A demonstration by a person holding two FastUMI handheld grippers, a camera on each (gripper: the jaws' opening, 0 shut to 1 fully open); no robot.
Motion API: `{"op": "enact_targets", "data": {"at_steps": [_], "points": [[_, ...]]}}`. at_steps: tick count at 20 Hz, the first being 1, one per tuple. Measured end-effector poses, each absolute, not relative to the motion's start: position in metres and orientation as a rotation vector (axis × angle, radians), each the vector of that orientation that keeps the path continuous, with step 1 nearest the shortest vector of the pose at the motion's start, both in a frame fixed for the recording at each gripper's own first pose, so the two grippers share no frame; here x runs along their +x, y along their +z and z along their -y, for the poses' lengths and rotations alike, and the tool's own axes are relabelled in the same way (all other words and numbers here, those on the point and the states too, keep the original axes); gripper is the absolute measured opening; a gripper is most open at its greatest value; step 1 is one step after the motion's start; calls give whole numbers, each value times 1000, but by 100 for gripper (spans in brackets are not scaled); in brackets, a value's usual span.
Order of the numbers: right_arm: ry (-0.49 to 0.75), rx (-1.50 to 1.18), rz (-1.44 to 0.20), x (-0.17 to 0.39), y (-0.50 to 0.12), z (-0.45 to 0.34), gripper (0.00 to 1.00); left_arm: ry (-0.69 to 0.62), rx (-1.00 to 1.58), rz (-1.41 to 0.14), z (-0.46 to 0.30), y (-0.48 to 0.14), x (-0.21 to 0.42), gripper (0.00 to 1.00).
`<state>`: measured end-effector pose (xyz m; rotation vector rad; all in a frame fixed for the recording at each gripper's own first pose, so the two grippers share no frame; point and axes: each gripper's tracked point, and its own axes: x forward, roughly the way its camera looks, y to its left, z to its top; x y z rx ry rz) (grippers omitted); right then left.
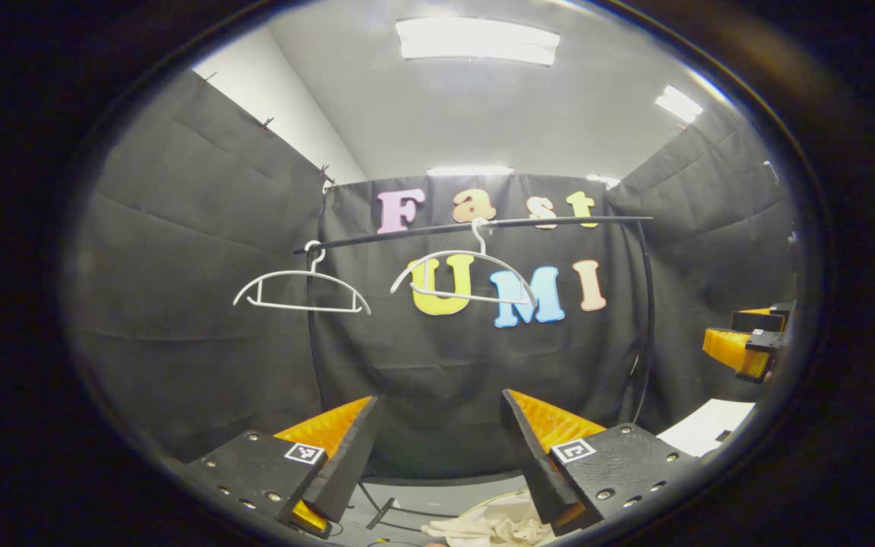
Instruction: Grasp the clothes on the hanger with both hands and then place them into the laundry hamper below.
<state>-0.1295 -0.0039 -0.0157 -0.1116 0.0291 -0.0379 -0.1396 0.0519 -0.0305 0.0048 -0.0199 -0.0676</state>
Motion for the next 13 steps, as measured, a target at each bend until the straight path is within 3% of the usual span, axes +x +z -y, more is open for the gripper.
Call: {"op": "enact_targets", "data": {"at_steps": [13], "points": [[-53,-114,-7,-133,-10,4,96,-99,30,58,-40,-19,-139,92]]}}
